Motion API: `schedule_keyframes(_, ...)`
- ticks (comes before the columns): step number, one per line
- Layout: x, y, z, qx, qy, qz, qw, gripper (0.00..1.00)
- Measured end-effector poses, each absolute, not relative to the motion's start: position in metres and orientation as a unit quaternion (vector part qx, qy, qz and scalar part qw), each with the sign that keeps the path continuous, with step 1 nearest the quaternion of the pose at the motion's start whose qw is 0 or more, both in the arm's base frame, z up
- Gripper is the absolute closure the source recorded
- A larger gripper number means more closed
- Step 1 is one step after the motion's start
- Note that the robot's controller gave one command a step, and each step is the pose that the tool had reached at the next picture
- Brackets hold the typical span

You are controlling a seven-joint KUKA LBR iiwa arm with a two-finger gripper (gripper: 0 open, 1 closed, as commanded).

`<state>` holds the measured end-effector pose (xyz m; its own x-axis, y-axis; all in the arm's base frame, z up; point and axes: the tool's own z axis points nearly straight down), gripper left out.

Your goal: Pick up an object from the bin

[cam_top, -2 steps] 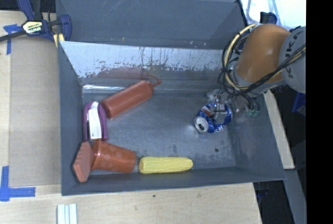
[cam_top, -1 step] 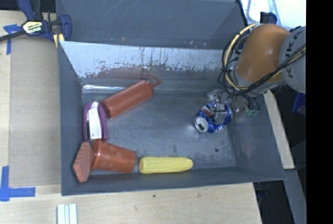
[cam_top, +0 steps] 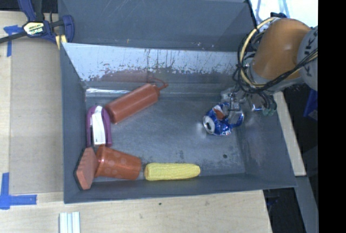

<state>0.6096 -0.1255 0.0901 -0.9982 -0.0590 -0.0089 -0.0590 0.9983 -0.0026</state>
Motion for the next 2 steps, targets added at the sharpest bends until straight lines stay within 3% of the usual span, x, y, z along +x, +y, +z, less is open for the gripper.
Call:
schedule_keyframes(1, 0.61, -0.122, 0.19, -0.037, 0.999, -0.001, 0.007, 1.0)
schedule_keyframes(2, 0.623, -0.112, 0.228, -0.045, 0.999, -0.001, 0.004, 1.0)
